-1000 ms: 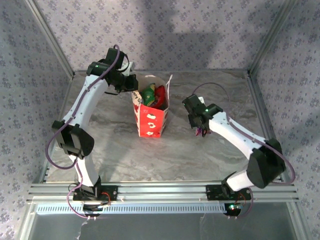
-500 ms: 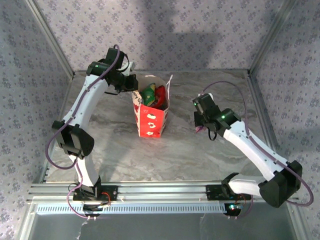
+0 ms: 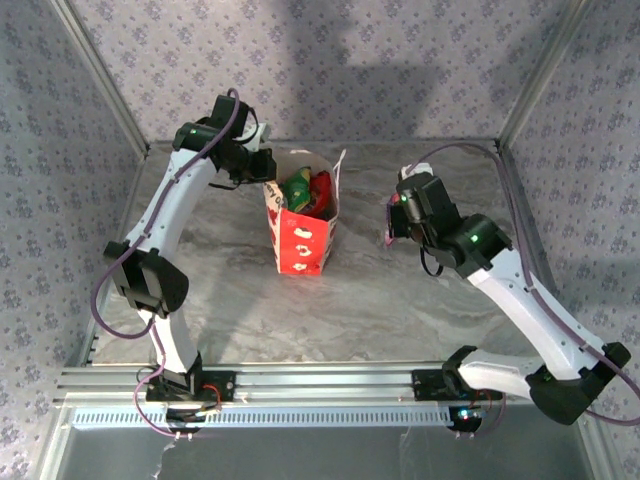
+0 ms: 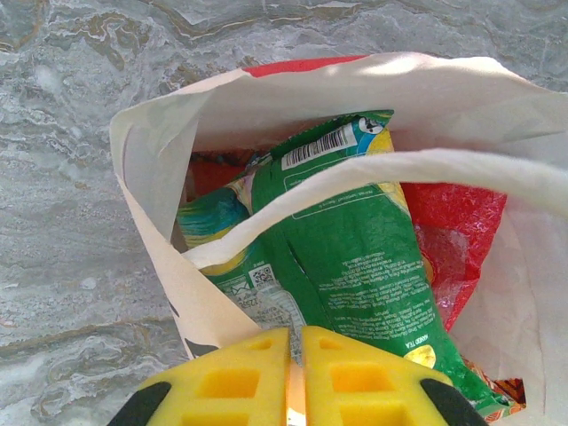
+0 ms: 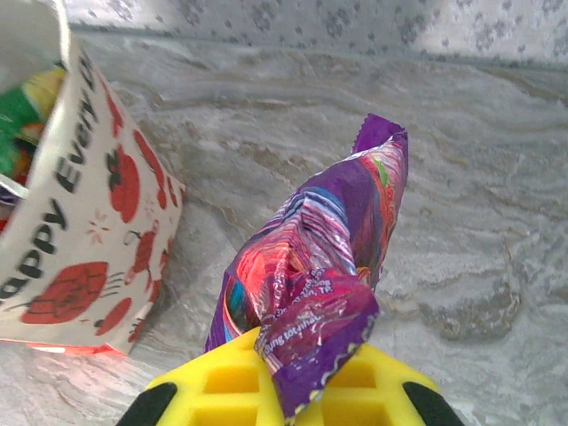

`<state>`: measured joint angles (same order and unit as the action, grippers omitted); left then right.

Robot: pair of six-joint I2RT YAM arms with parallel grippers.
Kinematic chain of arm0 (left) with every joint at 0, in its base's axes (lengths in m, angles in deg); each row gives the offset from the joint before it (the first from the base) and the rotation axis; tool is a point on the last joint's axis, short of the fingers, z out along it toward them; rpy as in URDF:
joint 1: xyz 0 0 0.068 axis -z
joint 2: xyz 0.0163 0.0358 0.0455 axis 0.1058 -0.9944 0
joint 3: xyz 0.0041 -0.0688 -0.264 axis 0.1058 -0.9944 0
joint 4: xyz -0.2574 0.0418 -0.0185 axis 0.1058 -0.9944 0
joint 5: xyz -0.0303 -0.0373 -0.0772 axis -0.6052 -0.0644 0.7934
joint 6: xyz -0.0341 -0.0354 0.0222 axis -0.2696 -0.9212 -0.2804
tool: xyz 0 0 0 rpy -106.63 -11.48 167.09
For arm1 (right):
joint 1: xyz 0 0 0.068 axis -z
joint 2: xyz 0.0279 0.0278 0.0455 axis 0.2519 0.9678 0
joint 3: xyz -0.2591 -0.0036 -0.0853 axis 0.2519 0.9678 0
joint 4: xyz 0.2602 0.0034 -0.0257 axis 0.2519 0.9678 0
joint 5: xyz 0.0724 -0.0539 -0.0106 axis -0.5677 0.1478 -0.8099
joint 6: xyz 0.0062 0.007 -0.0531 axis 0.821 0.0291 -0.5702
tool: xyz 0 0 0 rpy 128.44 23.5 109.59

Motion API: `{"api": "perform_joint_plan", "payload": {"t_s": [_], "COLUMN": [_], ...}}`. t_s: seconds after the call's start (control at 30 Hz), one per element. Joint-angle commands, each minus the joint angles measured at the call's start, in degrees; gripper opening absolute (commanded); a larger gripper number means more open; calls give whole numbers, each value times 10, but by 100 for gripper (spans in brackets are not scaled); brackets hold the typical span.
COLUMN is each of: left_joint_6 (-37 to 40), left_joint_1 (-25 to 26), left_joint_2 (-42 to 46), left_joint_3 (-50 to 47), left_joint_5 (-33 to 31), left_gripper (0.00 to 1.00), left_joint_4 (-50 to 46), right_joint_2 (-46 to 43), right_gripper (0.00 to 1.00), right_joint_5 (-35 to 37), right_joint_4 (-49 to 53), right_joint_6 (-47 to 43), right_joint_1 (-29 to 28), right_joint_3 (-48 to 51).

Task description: Place the snacks into the paper bag

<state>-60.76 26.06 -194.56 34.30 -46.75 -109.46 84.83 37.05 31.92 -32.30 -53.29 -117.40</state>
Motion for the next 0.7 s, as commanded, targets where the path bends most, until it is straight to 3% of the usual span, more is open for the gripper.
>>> {"api": "perform_joint_plan", "payload": {"t_s": [0.0, 0.67], "left_joint_6": [10, 4], "left_joint_1": [0, -6], "left_joint_2": [-9, -5], "left_joint_3": [18, 29], "left_joint_5": [-4, 13], "left_gripper": [13, 13], "left_joint_4": [-17, -11], "right_joint_2": [-12, 45], "right_gripper": [0, 0], "right_joint_5": [27, 115], "right_joint_4": [-5, -72], "right_joint_6": [-25, -169], "right_joint_1": [-13, -127], "right_joint_3": [-43, -170]}}
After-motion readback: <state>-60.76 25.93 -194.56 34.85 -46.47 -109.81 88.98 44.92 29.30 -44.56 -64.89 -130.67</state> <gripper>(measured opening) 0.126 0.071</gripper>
